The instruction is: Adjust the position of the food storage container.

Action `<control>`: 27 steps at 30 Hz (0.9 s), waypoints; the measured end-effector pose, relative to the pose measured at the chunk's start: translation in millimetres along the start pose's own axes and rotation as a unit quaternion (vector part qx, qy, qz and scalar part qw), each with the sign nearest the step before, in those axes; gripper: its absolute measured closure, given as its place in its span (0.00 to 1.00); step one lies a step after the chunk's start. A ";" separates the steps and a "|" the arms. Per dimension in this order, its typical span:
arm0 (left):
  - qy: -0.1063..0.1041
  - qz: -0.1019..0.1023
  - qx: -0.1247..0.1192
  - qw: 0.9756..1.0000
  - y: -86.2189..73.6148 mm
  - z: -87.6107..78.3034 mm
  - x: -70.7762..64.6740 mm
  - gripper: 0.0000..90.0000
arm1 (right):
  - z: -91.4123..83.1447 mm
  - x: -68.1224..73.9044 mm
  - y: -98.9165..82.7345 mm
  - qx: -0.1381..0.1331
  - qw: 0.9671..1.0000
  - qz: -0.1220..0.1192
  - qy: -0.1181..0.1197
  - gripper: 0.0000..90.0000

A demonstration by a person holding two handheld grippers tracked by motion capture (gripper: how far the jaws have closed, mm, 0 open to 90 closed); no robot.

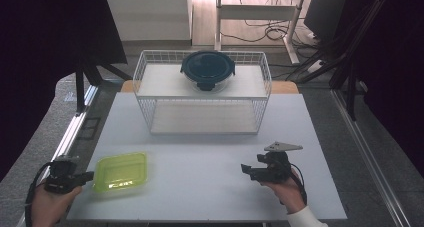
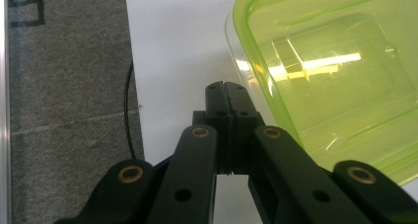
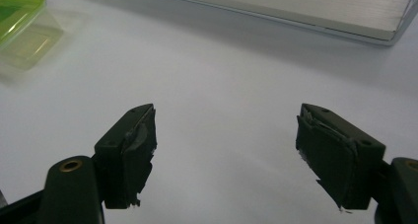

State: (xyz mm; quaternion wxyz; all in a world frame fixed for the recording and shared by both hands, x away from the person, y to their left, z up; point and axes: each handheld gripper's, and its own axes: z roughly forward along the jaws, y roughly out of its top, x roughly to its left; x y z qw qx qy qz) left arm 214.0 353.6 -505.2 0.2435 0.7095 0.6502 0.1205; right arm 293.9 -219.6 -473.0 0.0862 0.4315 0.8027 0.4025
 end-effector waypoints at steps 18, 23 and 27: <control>-0.049 0.017 0.010 0.999 7.5 20.4 -28.6 1.00 | -2.9 -2.2 0.6 -0.006 1.000 0.007 -0.005 0.26; -0.060 0.032 0.012 0.998 18.7 30.4 -42.6 1.00 | -3.5 -2.2 0.9 -0.009 1.000 0.005 -0.004 0.26; -0.065 0.041 0.005 0.997 27.3 36.5 -55.0 1.00 | -4.7 -3.0 1.2 -0.008 1.000 0.008 -0.003 0.26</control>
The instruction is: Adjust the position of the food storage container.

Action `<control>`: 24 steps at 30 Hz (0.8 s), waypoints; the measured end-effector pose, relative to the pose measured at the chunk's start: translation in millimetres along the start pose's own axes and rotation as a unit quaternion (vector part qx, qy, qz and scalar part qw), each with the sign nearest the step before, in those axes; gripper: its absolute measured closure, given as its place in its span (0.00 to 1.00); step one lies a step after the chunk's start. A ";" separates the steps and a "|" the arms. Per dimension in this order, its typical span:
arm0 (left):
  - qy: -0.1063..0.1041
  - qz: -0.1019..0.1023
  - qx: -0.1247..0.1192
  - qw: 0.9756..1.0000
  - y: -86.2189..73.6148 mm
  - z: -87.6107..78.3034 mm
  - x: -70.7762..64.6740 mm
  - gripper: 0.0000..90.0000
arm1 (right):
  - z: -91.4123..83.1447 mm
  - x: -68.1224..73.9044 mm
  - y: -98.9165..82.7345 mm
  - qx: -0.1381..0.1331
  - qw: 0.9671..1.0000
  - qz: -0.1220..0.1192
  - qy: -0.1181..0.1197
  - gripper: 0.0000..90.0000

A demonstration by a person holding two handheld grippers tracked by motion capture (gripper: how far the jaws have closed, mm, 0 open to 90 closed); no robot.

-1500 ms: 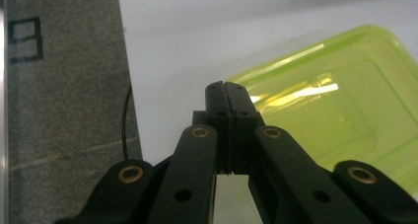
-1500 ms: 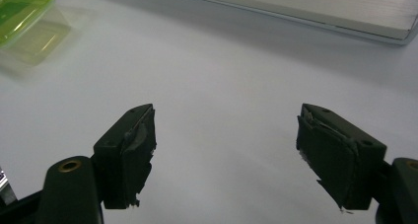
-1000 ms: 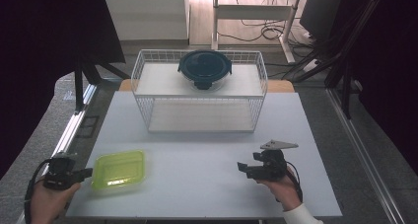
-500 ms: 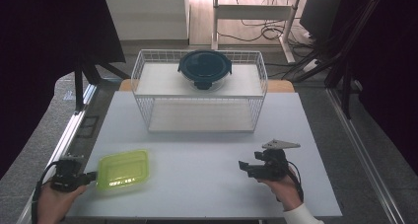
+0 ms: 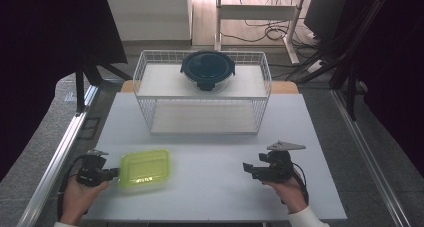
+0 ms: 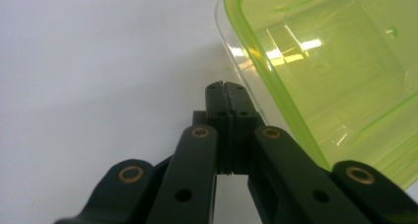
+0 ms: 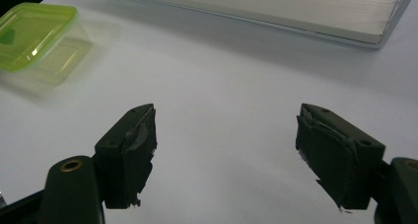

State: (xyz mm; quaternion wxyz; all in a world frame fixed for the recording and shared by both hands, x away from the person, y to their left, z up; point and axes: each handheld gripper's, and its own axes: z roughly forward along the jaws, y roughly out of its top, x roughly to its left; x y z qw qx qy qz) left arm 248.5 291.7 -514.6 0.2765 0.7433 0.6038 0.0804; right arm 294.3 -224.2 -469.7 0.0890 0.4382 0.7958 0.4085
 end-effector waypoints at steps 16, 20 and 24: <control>-0.035 0.028 -0.005 0.999 25.8 23.3 -38.0 1.00 | -1.7 -1.7 0.4 0.001 1.000 0.009 0.001 0.26; -0.042 0.035 -0.002 0.999 29.3 27.2 -45.8 1.00 | -2.7 -2.4 0.1 -0.002 1.000 0.007 -0.001 0.26; -0.049 0.039 -0.004 0.998 33.0 32.2 -53.2 1.00 | -3.3 -2.8 0.0 -0.002 1.000 0.009 -0.002 0.26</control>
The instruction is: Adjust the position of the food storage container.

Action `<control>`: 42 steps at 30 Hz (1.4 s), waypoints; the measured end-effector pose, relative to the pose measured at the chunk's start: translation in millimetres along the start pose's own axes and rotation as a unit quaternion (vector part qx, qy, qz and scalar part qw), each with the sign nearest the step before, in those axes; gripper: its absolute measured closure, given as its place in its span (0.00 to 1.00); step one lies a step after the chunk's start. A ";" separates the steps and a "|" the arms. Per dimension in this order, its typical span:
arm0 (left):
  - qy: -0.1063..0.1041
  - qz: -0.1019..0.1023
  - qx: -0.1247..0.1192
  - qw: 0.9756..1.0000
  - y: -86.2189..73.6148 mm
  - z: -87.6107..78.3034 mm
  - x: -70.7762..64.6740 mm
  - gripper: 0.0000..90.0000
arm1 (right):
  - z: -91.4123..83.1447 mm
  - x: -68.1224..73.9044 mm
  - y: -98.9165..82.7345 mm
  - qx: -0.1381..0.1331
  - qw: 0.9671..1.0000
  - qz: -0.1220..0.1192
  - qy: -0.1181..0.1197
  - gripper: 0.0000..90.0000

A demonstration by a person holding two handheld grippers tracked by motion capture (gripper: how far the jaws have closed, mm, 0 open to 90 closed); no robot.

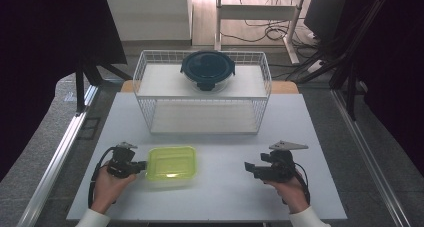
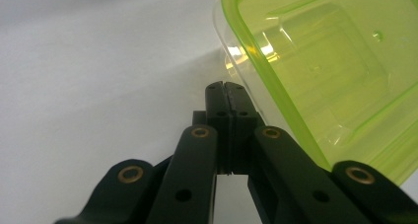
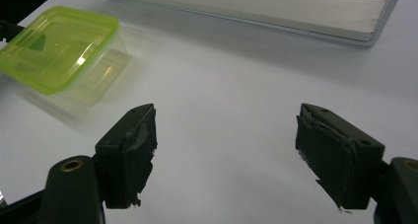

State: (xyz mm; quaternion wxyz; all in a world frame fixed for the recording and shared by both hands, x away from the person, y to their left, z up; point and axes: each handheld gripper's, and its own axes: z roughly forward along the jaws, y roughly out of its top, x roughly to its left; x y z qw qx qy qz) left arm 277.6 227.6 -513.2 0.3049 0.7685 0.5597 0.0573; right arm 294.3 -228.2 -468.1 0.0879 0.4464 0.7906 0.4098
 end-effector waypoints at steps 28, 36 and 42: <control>-0.055 0.035 0.001 0.998 30.6 39.2 -53.8 1.00 | -1.1 -3.4 -2.9 0.004 1.000 0.004 -0.008 0.26; -0.066 0.048 0.005 0.997 35.4 49.1 -66.8 1.00 | -1.7 -5.5 -2.9 0.003 1.000 0.007 -0.011 0.26; -0.045 0.057 0.000 0.997 34.9 46.3 -62.1 1.00 | -2.9 -6.1 -3.0 -0.001 1.000 0.006 -0.014 0.26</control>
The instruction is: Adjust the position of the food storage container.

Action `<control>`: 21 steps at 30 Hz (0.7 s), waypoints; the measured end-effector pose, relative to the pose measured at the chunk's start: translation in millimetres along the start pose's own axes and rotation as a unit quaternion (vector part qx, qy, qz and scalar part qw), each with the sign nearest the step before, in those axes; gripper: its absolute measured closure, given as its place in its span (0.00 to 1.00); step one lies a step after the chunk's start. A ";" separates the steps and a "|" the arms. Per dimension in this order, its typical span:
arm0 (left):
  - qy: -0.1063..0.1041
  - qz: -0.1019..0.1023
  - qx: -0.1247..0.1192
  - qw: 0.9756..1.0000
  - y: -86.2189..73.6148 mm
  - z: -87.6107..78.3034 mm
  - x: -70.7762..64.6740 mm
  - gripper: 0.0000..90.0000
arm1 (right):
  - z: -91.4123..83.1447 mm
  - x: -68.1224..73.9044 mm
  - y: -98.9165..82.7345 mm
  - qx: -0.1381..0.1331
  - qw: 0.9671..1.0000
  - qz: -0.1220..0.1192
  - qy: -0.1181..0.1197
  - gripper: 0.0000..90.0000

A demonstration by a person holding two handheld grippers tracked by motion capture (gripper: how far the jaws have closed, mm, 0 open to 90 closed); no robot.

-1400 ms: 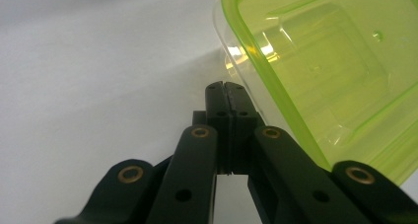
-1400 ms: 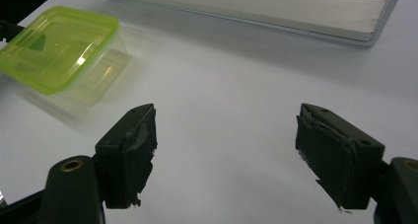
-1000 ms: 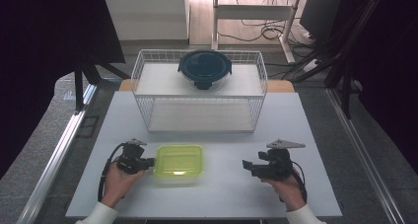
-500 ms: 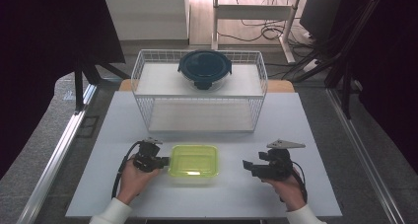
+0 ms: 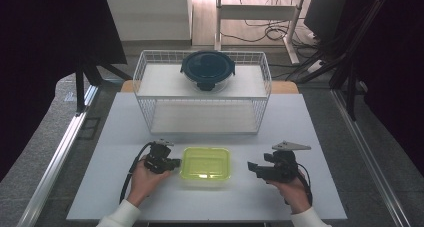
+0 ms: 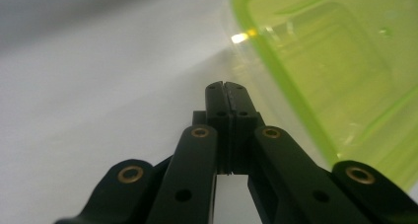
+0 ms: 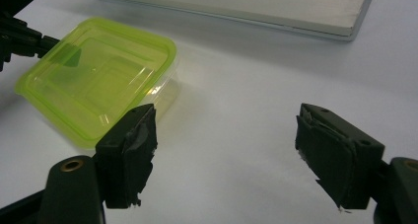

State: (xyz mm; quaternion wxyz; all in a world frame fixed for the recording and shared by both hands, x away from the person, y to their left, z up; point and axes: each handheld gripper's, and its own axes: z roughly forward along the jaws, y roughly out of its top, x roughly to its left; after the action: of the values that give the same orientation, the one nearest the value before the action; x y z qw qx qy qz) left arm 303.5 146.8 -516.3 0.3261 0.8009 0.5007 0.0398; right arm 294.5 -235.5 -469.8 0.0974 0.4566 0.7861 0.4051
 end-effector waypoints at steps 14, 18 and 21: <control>0.002 -0.035 -0.079 0.996 -14.9 -62.6 28.0 0.63 | 3.1 4.0 2.3 -0.004 1.000 -0.013 0.006 0.26; 0.000 -0.034 -0.091 0.995 -18.9 -74.3 24.1 0.51 | 4.9 4.7 6.4 -0.007 1.000 -0.016 0.008 0.26; 0.001 -0.037 -0.095 0.995 -20.9 -77.2 20.7 0.42 | 7.8 5.2 9.9 -0.007 1.000 -0.018 0.012 0.26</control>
State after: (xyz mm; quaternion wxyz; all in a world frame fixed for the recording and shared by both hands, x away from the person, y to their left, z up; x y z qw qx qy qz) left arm 267.3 207.2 -473.0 0.4011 0.7474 0.5241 0.0763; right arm 302.0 -224.5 -466.5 0.0988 0.4371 0.7922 0.4143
